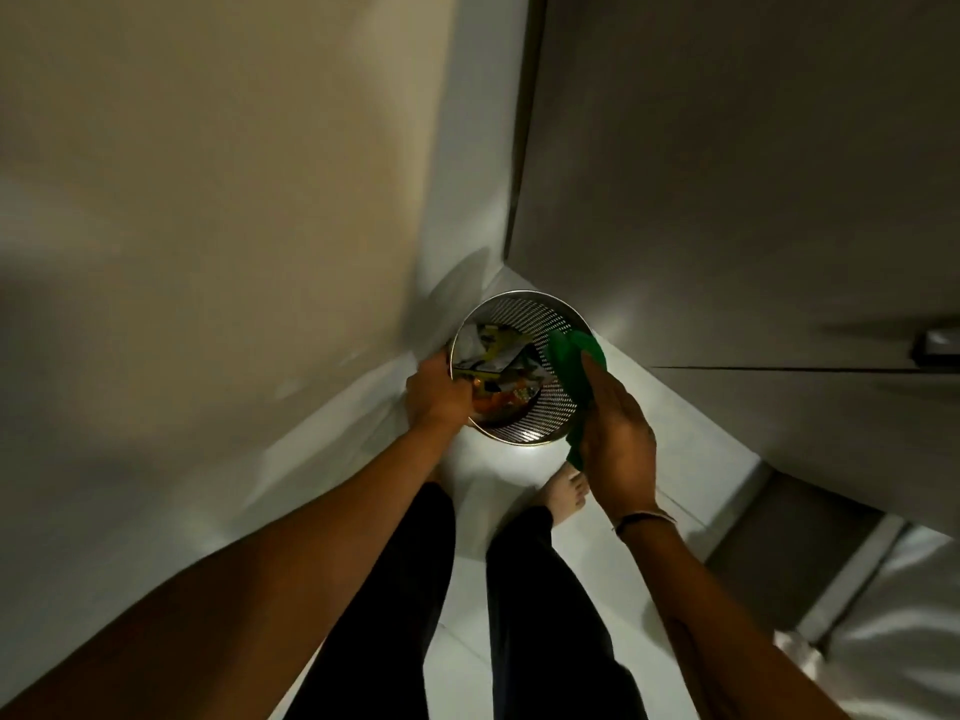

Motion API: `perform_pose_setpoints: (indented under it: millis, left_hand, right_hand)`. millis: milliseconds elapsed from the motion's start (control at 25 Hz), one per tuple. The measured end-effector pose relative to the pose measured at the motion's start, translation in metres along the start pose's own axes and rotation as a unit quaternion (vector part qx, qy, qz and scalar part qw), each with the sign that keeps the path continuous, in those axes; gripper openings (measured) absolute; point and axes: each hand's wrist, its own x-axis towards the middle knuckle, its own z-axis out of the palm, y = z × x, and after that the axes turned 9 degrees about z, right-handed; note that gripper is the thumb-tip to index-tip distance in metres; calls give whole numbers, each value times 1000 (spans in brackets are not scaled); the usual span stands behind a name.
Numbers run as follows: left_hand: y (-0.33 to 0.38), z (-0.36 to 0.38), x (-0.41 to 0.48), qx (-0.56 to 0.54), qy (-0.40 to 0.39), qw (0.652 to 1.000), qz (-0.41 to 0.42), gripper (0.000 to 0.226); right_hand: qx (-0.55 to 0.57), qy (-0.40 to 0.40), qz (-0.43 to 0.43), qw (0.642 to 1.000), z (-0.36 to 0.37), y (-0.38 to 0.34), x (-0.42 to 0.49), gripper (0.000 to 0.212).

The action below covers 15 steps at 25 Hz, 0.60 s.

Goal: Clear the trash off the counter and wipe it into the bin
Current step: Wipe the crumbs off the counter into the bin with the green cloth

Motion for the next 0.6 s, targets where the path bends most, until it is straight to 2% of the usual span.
perform_pose_setpoints:
  millis: [80,240,400,480,600]
  left_hand:
    - [21,-41,-47,-17,1,1000,1,30]
    - [72,-111,-131,-110,17,993,-27,27]
    - [113,-157,-184,-197,30,979,-47,25]
    - [132,-171,-202,-224,33,973,-49,22]
    - [155,-186,-216,-298,23,953,-46,25]
  right_hand:
    - [19,21,-7,1000,-44,-41,-40,60]
    - [72,73,-9,995,-131,-118,-102,72]
    - [39,153,-82,984,-199,-175,-122,63]
    - [36,166,-96,981,-229,-192,-127,59]
    - [71,164,-119,977,-266,-212,-138,69]
